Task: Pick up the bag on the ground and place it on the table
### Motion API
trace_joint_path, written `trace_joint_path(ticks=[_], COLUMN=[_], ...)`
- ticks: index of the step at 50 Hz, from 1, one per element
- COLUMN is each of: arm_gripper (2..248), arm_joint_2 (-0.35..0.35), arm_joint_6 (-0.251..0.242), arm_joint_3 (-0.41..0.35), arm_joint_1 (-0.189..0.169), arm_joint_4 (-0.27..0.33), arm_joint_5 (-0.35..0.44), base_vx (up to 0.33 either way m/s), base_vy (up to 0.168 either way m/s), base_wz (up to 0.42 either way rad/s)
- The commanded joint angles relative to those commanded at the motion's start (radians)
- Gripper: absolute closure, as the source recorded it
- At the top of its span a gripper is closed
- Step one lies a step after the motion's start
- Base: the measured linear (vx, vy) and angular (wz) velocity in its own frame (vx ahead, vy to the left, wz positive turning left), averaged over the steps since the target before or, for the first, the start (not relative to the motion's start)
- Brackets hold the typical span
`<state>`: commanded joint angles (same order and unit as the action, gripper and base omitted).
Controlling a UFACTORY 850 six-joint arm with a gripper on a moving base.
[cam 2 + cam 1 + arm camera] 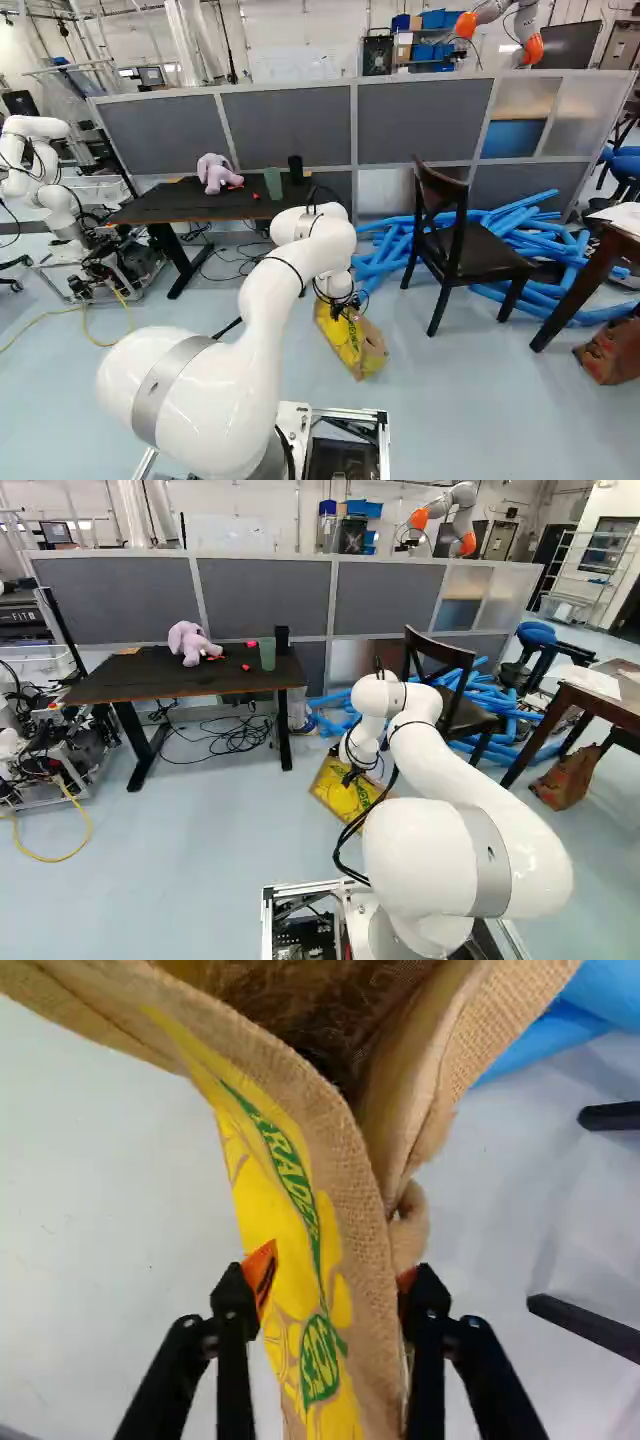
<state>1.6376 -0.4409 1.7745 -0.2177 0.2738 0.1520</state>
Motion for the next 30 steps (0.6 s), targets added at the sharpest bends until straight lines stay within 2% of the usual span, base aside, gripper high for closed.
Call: trace_joint_path(ticks=[1,2,6,7,12,13,17,18,30], arm_gripper=[79,117,117,155,155,192,192,227,228], arm_joint_2=[0.0,0.0,0.0,0.0,0.0,0.0,0.0,0.0,0.0], arm_joint_6=[0.0,0.0,0.0,0.0,0.0,0.0,0.0,0.0,0.0], arm_joint_3=[0.0,0.0,0.0,0.0,0.0,0.0,0.0,0.0,0.0], arm_joint_1=[0.0,0.0,0.0,0.0,0.0,0.0,0.0,0.0,0.0], arm_joint_4=[0.0,0.0,0.0,0.0,0.0,0.0,0.0,0.0,0.0], arm_joint_5=[0.0,0.0,0.0,0.0,0.0,0.0,0.0,0.0,0.0], base_vx=[0.0,0.0,0.0,0.0,0.0,0.0,0.0,0.0,0.0], base_vy=[0.0,0.0,0.0,0.0,0.0,0.0,0.0,0.0,0.0], base_wz=[0.0,0.0,0.0,0.0,0.0,0.0,0.0,0.0,0.0])
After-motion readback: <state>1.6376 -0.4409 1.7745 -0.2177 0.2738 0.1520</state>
